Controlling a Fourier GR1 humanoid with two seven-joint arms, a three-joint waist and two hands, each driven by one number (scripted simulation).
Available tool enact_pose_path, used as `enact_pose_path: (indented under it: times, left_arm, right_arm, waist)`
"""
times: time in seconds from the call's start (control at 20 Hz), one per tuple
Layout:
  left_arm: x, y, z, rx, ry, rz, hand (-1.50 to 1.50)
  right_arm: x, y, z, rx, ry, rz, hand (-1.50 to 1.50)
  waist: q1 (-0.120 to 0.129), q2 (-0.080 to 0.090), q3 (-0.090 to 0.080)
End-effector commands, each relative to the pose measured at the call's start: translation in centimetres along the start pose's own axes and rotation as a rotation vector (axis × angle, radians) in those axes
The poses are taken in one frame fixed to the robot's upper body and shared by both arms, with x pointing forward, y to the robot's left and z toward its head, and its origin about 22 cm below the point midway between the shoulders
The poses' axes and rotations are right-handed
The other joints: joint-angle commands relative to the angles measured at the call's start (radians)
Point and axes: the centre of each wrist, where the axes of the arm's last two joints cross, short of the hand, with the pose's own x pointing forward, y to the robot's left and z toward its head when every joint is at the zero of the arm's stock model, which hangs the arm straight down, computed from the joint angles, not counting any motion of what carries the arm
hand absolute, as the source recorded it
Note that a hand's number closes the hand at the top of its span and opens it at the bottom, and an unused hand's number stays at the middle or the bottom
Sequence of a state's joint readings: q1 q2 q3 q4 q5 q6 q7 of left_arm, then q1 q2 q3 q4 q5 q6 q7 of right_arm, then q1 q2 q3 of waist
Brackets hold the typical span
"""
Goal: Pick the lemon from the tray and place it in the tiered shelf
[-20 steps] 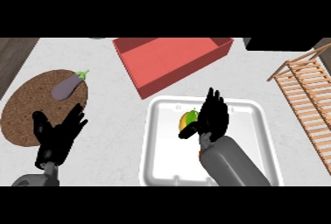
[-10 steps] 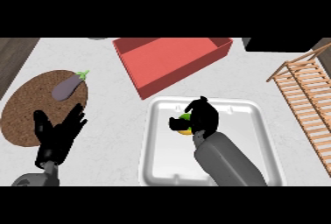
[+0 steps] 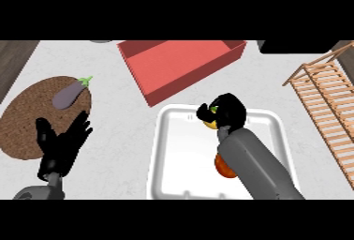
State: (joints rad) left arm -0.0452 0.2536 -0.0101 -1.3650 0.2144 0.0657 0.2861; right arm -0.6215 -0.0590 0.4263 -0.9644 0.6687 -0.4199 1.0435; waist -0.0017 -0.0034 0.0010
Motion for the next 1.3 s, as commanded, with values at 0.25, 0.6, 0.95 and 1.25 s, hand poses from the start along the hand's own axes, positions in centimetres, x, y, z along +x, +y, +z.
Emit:
enact_pose_path:
  times: [0.25,0.6,0.95,1.25]
  left_arm:
    - [-0.4,-0.5,0.0,-0.006,0.016,-0.004,0.0]
    - [0.3,0.5,0.2,0.023,0.023,0.011,0.0]
    - [-0.7,0.0,0.1,0.03,0.032,0.001,0.0]
    - [-1.6,2.2,1.0,0.05,0.05,0.009,0.0]
  right_arm:
    - [3.8,-9.5,-5.7,-0.386,0.311,-0.293,1.5]
    - [9.1,-15.9,-5.0,-0.693,0.271,-0.231,1.5]
    - [13.4,-22.9,-3.0,-0.821,0.288,-0.201,1.5]
    - [14.8,-28.5,-1.5,-0.909,0.343,-0.22,1.5]
  waist:
    - [0.005,-0.001,-0.004]
    - [-0.008,-0.016,-0.006]
    - [-0.041,-0.025,-0.006]
    - [-0.041,-0.029,-0.006]
